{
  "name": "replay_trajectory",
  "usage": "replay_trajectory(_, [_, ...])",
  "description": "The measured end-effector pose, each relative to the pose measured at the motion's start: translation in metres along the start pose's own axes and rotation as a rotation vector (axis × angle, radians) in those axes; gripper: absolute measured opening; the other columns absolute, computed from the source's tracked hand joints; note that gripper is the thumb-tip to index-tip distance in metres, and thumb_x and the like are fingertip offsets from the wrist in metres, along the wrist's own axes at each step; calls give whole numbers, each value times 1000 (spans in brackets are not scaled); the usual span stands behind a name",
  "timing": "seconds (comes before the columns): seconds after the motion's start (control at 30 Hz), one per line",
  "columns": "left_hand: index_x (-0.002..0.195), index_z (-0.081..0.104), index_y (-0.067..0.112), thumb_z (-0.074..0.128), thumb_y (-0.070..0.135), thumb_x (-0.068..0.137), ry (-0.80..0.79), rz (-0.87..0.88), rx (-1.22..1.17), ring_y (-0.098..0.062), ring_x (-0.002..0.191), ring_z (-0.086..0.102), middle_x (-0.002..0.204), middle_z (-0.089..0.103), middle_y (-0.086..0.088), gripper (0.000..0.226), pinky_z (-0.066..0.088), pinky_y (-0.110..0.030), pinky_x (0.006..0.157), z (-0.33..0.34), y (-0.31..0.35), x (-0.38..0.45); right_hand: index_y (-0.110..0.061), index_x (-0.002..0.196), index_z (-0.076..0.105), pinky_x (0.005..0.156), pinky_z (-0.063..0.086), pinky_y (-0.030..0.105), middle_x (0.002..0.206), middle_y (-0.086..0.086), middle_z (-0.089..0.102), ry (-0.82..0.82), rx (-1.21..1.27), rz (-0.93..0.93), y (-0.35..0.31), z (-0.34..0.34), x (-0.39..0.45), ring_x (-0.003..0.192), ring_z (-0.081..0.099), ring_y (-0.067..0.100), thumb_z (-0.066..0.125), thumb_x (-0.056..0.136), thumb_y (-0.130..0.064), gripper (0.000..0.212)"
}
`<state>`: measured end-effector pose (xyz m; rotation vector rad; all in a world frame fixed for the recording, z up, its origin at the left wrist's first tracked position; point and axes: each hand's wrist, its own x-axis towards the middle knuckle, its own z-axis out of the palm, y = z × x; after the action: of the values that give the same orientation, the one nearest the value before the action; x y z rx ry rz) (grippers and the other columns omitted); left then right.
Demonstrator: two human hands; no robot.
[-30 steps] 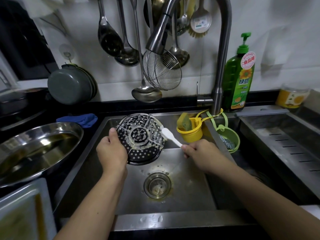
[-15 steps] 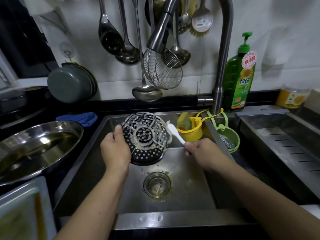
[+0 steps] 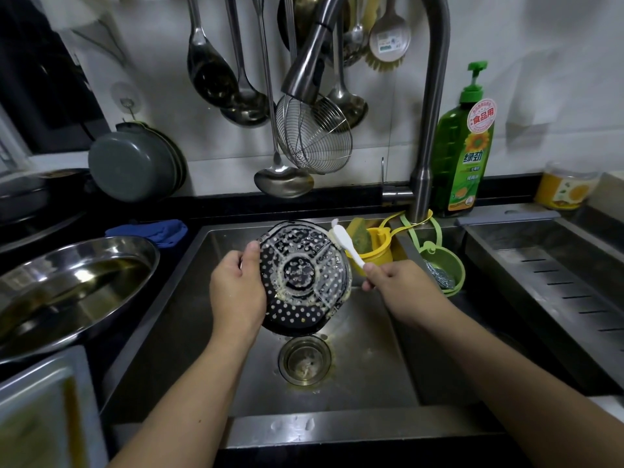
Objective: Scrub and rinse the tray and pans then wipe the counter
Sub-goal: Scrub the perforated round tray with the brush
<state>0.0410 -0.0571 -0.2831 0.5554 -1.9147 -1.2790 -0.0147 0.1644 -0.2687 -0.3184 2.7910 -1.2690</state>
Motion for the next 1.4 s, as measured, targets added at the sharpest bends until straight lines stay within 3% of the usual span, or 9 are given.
replay_trajectory(0.2, [79, 62, 4, 50, 46, 104, 79, -77, -9, -27, 76, 65, 77, 67, -11, 50, 50, -41, 70, -6, -2, 7, -21, 72, 71, 48, 30, 25, 51, -6, 49, -136, -129, -63, 4, 12, -2, 49, 45, 8, 53, 101, -45, 41])
replay_trajectory(0.37, [74, 55, 3, 52, 40, 104, -42, 77, 53, -17, 64, 53, 69, 60, -7, 47, 42, -32, 60, 1, 8, -5, -16, 77, 70, 55, 35, 30, 69, 4, 63, 40, -98, -49, 3, 13, 4, 71, 60, 24, 47, 102, -46, 46])
replay_trajectory(0.5, [73, 53, 0, 52, 37, 105, 0, 74, 40, -16, 61, 48, 66, 56, -7, 49, 37, -24, 56, -2, 4, -2, -17, 78, 71, 50, 32, 27, 58, -4, 55, -114, -130, -85, 1, 17, -4, 55, 50, 12, 49, 102, -45, 43])
replay_trajectory(0.63, [74, 53, -3, 52, 36, 105, -1, 56, 6, -15, 60, 46, 66, 54, -7, 50, 36, -24, 54, -2, 4, -1, -16, 79, 68, 53, 36, 29, 65, 2, 58, 12, -102, -21, 4, 4, 6, 63, 55, 21, 45, 105, -43, 44])
replay_trajectory(0.8, [75, 53, -4, 53, 37, 105, -30, 84, 7, -17, 62, 47, 68, 57, -18, 51, 38, -30, 56, 0, 3, -2, -18, 75, 69, 51, 35, 27, 59, -3, 55, -111, -122, -120, 0, 15, -4, 56, 50, 11, 48, 103, -45, 43])
replay_trajectory(0.97, [72, 53, 2, 53, 37, 105, -77, 106, 39, -14, 61, 46, 65, 55, -5, 47, 36, -23, 54, 2, 5, -6, -17, 76, 67, 56, 35, 30, 65, 0, 58, -13, -86, -78, 0, 12, 2, 70, 58, 22, 46, 104, -45, 44])
replay_trajectory(1.07, [71, 54, 6, 53, 38, 104, -81, 105, 42, -15, 62, 48, 65, 56, -4, 46, 40, -32, 60, 2, 5, -6, -16, 77, 69, 51, 34, 27, 59, -3, 56, -115, -126, -122, -5, 20, -7, 57, 51, 13, 48, 103, -44, 44])
replay_trajectory(1.2, [70, 53, 6, 54, 38, 104, -92, 110, 33, -16, 62, 48, 67, 58, -14, 46, 41, -39, 61, 3, 5, -7, -18, 73, 64, 67, 46, 34, 76, 8, 63, 21, -97, -5, -1, 12, 8, 79, 61, 30, 43, 104, -48, 47])
replay_trajectory(1.4, [71, 55, 9, 53, 37, 104, -150, 99, 31, -9, 60, 48, 66, 57, -3, 44, 37, -24, 55, 6, 4, -10, -16, 76, 67, 55, 40, 28, 62, -4, 58, -130, -124, -134, -13, 20, -6, 60, 53, 12, 47, 104, -45, 44])
